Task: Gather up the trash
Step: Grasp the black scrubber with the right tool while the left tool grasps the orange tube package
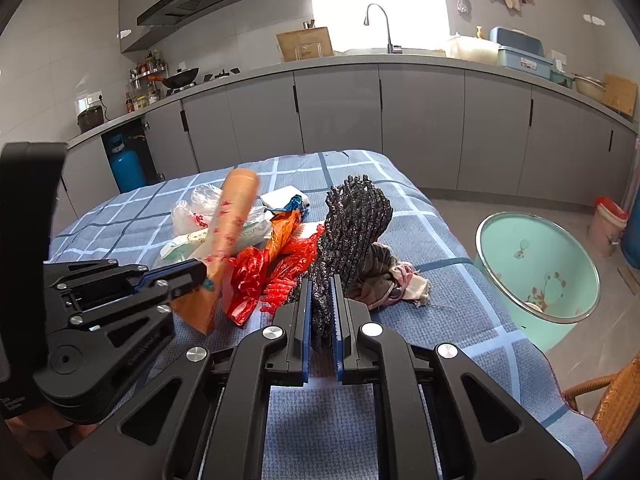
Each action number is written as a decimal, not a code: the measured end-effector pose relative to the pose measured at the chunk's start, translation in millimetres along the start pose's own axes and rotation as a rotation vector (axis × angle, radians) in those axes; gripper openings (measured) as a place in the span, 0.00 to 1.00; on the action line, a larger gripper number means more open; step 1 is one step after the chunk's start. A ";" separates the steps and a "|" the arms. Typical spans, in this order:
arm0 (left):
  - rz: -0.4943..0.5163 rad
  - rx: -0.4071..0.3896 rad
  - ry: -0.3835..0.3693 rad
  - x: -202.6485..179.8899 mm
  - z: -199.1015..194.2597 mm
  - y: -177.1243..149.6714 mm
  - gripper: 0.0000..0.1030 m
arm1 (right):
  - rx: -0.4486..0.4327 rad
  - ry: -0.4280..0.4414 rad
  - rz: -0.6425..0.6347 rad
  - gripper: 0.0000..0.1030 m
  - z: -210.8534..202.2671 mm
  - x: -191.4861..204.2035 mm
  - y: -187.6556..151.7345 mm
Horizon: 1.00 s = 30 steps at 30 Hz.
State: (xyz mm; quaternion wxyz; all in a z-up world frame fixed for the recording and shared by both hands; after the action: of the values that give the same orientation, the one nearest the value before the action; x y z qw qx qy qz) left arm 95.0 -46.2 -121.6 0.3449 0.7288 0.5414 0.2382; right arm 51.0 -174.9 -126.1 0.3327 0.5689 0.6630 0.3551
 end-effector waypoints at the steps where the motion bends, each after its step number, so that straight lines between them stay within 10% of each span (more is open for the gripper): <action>1: 0.002 -0.013 0.000 0.0 -3.8 1.5 0.01 | -0.002 -0.002 -0.002 0.10 -0.9 0.1 -0.4; 10: -0.014 -0.050 -0.014 0.8 -15.8 8.7 0.05 | -0.007 -0.006 -0.008 0.10 -2.5 1.2 -0.9; 13: -0.037 -0.051 -0.001 4.9 -14.8 7.5 0.71 | -0.006 -0.009 -0.002 0.10 -1.8 -1.1 -2.2; 14: -0.047 -0.063 0.009 6.1 -15.5 7.0 0.74 | -0.004 -0.011 0.000 0.10 -1.5 -2.0 -2.8; 23: 0.000 0.013 0.025 -4.7 19.4 -6.0 0.66 | 0.009 -0.011 0.011 0.10 2.9 -6.1 -7.3; 30: 0.035 0.025 0.010 -3.7 24.5 -7.2 0.23 | 0.022 0.001 0.013 0.10 7.7 -8.0 -9.5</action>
State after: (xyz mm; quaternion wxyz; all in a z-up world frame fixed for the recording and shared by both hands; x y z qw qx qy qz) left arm 107.0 -54.4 -142.8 0.3290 0.7412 0.5331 0.2411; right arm 53.6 -183.1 -137.9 0.3238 0.5768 0.6631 0.3502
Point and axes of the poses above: each gripper's, at about its wrist camera, not at the fingertips, and z roughly the way its jaws point, x to its left, y to its top, the point moved 2 cm from there along z, roughly the way its jaws point, and after that the axes turned 9 degrees about -z, right-handed, at the moved point
